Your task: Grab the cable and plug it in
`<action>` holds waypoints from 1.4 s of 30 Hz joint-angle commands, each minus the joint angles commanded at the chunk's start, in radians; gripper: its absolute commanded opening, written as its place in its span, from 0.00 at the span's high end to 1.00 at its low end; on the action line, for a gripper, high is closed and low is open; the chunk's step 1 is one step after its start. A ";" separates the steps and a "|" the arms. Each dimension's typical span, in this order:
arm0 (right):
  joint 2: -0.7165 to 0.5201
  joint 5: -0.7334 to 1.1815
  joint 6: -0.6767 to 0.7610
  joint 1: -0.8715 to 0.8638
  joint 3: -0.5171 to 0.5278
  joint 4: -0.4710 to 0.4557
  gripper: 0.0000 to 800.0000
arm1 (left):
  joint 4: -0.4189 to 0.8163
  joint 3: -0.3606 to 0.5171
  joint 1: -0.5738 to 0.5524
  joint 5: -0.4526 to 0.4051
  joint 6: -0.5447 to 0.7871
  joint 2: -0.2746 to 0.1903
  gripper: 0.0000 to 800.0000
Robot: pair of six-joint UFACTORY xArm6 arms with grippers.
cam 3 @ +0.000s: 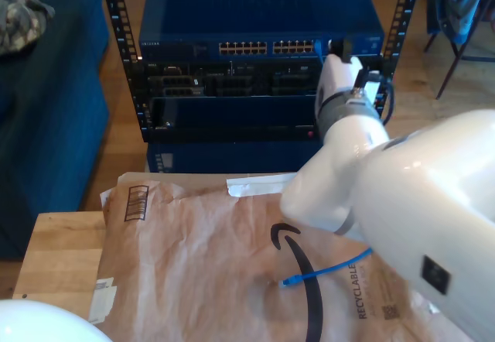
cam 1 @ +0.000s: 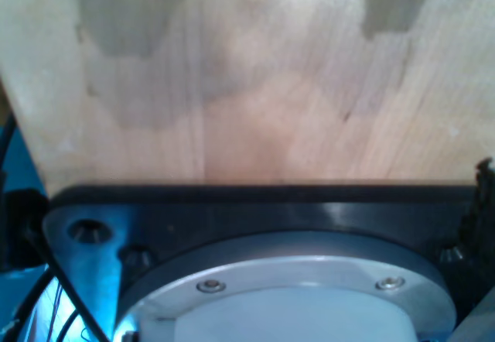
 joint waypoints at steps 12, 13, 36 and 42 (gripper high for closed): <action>-0.253 0.456 -0.367 -0.264 0.146 0.005 0.01 | 0.000 0.000 0.000 0.000 0.000 0.000 0.00; -0.275 0.482 -0.396 -0.290 0.160 0.006 0.01 | 0.000 0.000 0.000 0.000 0.000 0.000 0.00; -0.526 1.312 -1.094 -1.194 0.221 -0.011 0.01 | 0.000 0.000 0.000 0.000 0.000 0.000 0.00; -0.617 1.560 -1.108 -1.396 0.235 -0.206 0.01 | 0.000 0.000 0.000 0.000 0.000 0.000 0.00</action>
